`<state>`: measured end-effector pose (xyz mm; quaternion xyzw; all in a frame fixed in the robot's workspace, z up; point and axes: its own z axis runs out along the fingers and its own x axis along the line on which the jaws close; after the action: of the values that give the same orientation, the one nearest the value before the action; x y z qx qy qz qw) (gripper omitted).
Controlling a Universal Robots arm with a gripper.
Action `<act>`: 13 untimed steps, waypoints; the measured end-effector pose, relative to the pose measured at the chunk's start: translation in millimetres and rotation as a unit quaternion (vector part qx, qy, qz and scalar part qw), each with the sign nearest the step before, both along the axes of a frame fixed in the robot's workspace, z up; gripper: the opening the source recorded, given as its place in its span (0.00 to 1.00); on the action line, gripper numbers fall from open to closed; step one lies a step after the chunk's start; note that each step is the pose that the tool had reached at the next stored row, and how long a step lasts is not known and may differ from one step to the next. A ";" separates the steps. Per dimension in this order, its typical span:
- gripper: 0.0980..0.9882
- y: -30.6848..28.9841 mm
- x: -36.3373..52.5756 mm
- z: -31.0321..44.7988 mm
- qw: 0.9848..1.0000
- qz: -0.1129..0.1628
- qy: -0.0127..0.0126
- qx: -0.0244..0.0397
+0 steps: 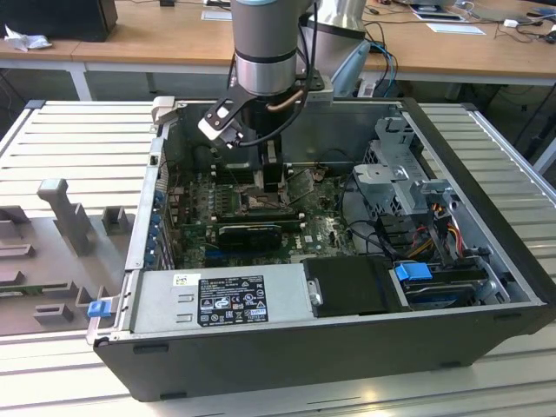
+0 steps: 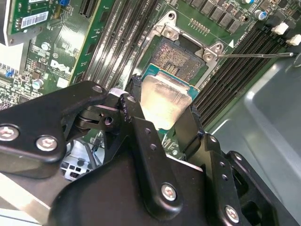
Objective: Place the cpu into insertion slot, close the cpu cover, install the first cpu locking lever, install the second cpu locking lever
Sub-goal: 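Place the cpu into insertion slot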
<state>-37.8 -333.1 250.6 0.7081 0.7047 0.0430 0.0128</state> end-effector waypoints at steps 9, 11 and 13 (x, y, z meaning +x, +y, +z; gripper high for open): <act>0.48 1.4 0.0 -14.3 1.000 0.000 0.000 0.004; 0.48 1.7 -0.2 -16.5 1.000 0.000 0.000 0.005; 0.48 1.7 -2.8 -17.6 1.000 0.000 0.000 0.007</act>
<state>-40.6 -331.4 233.0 0.7082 0.7043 0.0475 0.0077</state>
